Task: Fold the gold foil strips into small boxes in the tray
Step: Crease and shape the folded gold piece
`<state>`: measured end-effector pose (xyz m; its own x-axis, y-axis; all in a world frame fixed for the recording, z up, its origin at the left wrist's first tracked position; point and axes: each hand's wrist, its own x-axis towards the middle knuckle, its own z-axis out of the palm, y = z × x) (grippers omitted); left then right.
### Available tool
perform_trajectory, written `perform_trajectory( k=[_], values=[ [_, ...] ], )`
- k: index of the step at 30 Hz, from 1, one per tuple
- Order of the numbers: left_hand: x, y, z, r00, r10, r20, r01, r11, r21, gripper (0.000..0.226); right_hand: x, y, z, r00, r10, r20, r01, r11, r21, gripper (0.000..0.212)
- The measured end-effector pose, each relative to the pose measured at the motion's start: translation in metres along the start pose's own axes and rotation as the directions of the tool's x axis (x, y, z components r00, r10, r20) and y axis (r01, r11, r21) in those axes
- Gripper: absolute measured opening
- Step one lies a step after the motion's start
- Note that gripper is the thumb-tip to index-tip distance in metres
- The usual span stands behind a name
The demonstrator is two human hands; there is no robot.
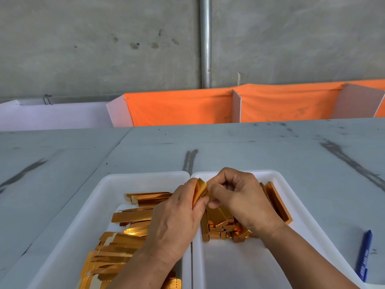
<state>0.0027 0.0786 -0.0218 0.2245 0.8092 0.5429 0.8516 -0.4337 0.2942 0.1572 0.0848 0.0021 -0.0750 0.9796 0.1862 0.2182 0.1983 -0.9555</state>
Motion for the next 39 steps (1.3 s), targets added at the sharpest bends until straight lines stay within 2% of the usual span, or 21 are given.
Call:
perform_trajectory(
  k=[3, 9, 14, 18, 25, 28, 31, 33, 36, 39],
  values=[
    [0.000, 0.000, 0.001, 1.000, 0.016, -0.005, -0.016, 1.000, 0.002, 0.067, 0.001, 0.000, 0.002, 0.999, 0.034, -0.028, -0.033, 0.999, 0.029, 0.012],
    [0.000, 0.000, 0.002, 0.999, 0.043, -0.012, -0.043, 0.999, 0.002, 0.064, 0.002, 0.002, 0.004, 0.997, 0.034, -0.075, -0.037, 0.999, -0.034, 0.014],
    [0.001, -0.001, 0.002, 0.999, 0.039, 0.010, -0.039, 0.999, 0.007, 0.063, 0.003, 0.001, 0.001, 0.998, 0.049, -0.050, -0.051, 0.998, -0.032, 0.015],
    [0.001, -0.003, 0.002, 0.999, 0.048, 0.016, -0.048, 0.999, -0.011, 0.057, 0.003, 0.001, 0.002, 0.999, 0.027, -0.036, -0.027, 1.000, 0.001, 0.005],
    [0.001, -0.005, 0.001, 0.997, 0.074, 0.020, -0.074, 0.997, -0.033, 0.057, 0.004, 0.004, 0.001, 0.999, 0.019, -0.040, -0.021, 0.998, -0.051, 0.010],
    [0.001, -0.005, -0.002, 0.996, 0.085, 0.037, -0.085, 0.996, -0.014, 0.064, 0.005, 0.005, -0.001, 0.999, 0.036, 0.010, -0.036, 0.999, -0.036, 0.003],
    [0.004, -0.007, -0.003, 0.993, 0.099, 0.068, -0.101, 0.995, 0.025, 0.067, 0.007, 0.005, -0.004, 0.997, 0.033, 0.066, -0.029, 0.998, -0.062, 0.011],
    [0.005, -0.009, -0.003, 0.994, 0.106, 0.029, -0.108, 0.992, 0.059, 0.064, 0.009, 0.006, -0.006, 0.998, 0.038, 0.056, -0.034, 0.996, -0.085, 0.010],
    [0.007, -0.013, -0.001, 0.995, 0.019, -0.095, -0.012, 0.998, 0.066, 0.066, 0.010, 0.007, -0.006, 0.996, 0.088, 0.035, -0.085, 0.994, -0.073, 0.008],
    [0.008, -0.015, -0.003, 0.974, -0.197, -0.113, 0.191, 0.980, -0.063, 0.083, 0.010, 0.007, -0.004, 0.992, 0.129, 0.016, -0.129, 0.991, 0.035, 0.006]
  ],
)
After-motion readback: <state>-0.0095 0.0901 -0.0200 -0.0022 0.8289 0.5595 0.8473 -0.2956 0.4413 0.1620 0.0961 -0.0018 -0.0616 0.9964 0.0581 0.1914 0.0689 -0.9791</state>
